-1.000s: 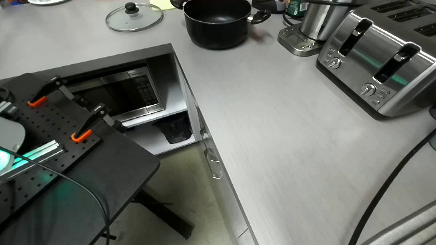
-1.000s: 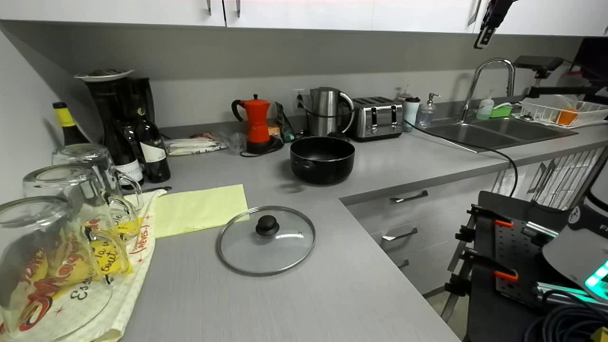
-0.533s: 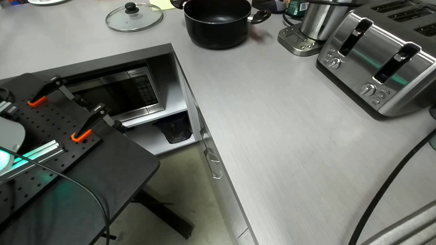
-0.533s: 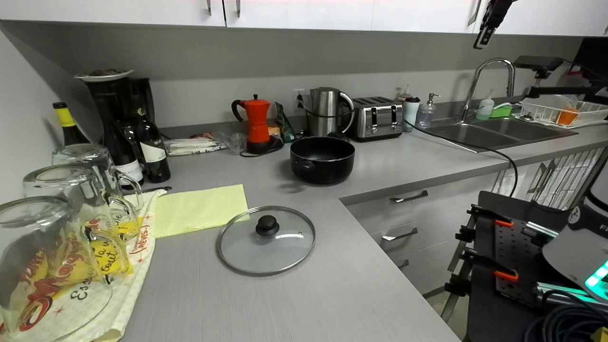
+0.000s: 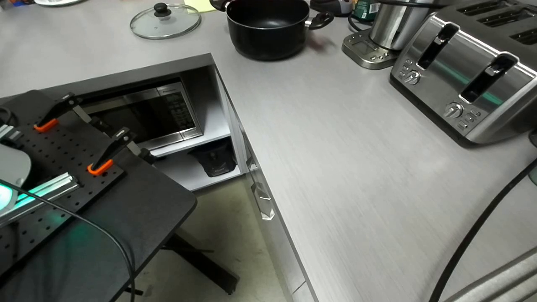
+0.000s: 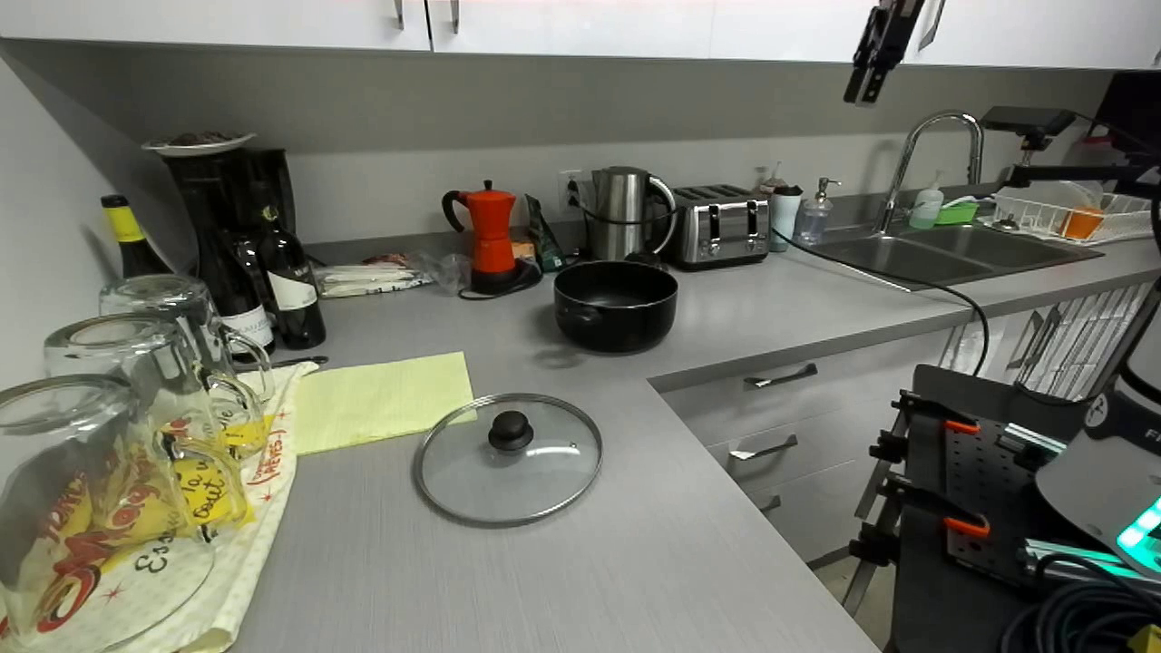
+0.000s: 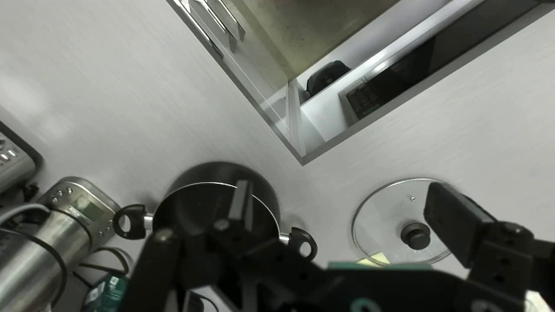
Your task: Put the lid on the pot
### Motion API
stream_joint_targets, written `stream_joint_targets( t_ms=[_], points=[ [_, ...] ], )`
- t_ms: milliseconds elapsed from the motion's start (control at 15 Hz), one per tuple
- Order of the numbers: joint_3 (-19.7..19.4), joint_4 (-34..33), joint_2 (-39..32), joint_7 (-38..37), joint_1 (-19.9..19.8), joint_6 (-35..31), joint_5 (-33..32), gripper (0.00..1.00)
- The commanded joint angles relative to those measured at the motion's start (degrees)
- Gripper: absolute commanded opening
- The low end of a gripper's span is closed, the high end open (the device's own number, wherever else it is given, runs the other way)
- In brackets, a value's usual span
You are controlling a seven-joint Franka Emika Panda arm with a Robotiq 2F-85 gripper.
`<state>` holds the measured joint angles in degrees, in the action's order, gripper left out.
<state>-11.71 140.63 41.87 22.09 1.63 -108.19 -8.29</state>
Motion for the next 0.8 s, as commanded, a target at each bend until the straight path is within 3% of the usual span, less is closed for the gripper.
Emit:
stream_joint_targets(
  t_ms=[0,333,733],
  points=[
    [1.9,-5.9,-9.3,3.9,3.2,-1.4,0.3,1.00],
    [5.0,-14.2,-21.7,8.4,6.0,-1.9,0.6,1.00],
    [10.7,-25.9,-36.0,13.3,6.8,-0.5,-0.7,1.00]
  ],
)
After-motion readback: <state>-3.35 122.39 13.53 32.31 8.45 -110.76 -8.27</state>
